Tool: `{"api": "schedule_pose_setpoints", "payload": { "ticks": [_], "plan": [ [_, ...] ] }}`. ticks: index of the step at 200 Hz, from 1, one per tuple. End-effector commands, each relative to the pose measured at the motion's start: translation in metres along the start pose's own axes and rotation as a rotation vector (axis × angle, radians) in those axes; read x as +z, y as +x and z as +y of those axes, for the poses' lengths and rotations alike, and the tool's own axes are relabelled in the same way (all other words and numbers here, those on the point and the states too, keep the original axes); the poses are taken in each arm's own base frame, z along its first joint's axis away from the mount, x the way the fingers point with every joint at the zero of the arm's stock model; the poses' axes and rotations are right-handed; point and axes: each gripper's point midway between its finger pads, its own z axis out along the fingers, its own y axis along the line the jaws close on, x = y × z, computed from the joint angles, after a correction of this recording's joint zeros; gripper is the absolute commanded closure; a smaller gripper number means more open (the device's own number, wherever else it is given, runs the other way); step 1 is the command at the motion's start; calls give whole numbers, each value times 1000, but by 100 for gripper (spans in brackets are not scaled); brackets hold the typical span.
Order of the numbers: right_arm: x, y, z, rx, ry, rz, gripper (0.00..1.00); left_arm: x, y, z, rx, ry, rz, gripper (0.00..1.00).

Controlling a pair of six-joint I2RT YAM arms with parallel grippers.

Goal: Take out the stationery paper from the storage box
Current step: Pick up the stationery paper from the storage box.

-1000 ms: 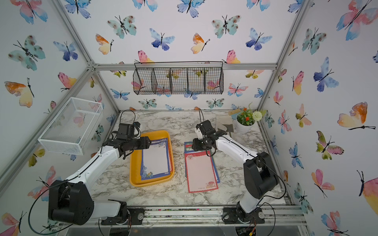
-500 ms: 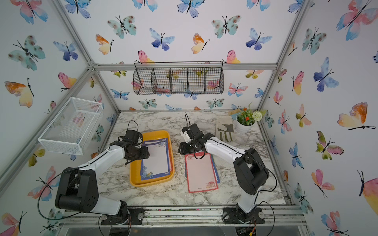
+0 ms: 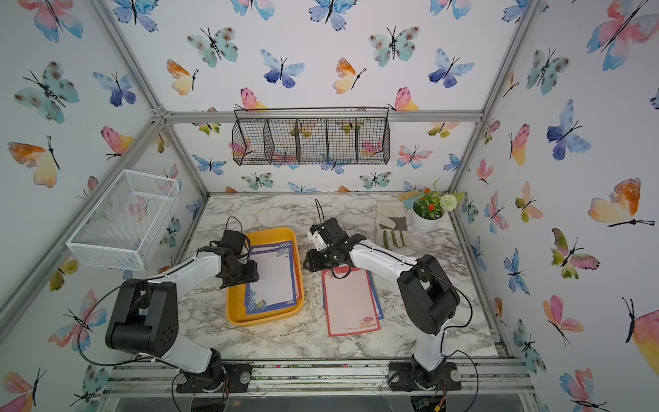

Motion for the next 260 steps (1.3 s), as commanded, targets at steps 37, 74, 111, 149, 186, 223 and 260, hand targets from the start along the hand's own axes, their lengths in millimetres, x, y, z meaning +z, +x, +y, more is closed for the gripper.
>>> {"api": "schedule_pose_setpoints", "payload": {
  "ticks": [37,74,111,149,186,223,260],
  "plan": [
    [2,-3,7,-14,-20,-2,58,3,5,-2,-2,18,38,48],
    [1,-3,6,-17,-17,-3,58,3,5,-6,-1,38,41,49],
    [2,-2,6,-17,-17,1,58,4,6,-7,2,42,48,50],
    [3,-2,7,-16,-21,3,58,7,9,-6,2,40,59,51],
    [3,-2,7,-14,-24,6,58,8,10,-2,3,14,63,50],
    [4,-1,6,-13,-24,9,58,9,11,-1,3,15,70,50],
    [5,-1,7,-14,-26,11,59,9,10,0,3,10,68,49]
  ]
}}
